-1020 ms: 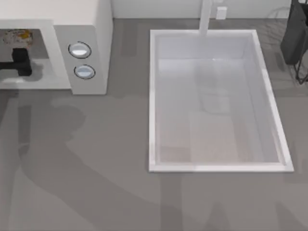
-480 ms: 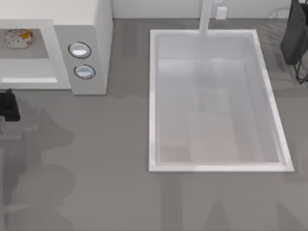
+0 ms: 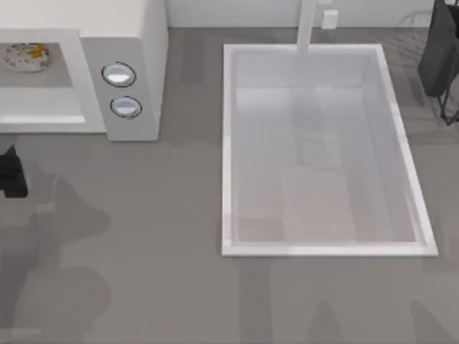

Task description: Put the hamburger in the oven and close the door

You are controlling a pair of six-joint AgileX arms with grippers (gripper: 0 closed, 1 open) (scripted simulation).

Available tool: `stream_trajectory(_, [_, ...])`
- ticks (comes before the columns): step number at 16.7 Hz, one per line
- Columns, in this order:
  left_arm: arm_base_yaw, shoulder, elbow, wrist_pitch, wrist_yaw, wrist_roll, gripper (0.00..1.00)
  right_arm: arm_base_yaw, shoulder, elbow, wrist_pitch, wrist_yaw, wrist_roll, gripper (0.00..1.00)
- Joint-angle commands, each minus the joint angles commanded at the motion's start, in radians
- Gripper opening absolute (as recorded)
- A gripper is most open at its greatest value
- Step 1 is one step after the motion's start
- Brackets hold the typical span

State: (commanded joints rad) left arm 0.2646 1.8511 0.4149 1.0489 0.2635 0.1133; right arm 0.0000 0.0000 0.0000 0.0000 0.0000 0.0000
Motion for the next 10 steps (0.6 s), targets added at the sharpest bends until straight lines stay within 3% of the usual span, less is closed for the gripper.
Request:
stream_trajectory(4, [0.0,-0.05,0.017,-0.067,-0.001,0.0,1.0,0.0,0.0,0.0,0.0,0.0,0.0,1.0])
stream_trajectory(10, [0.0,-0.26,0.089,-0.348,-0.004,-0.001,1.0,0.0,0.0,0.0,0.0,0.0,0.0,1.0])
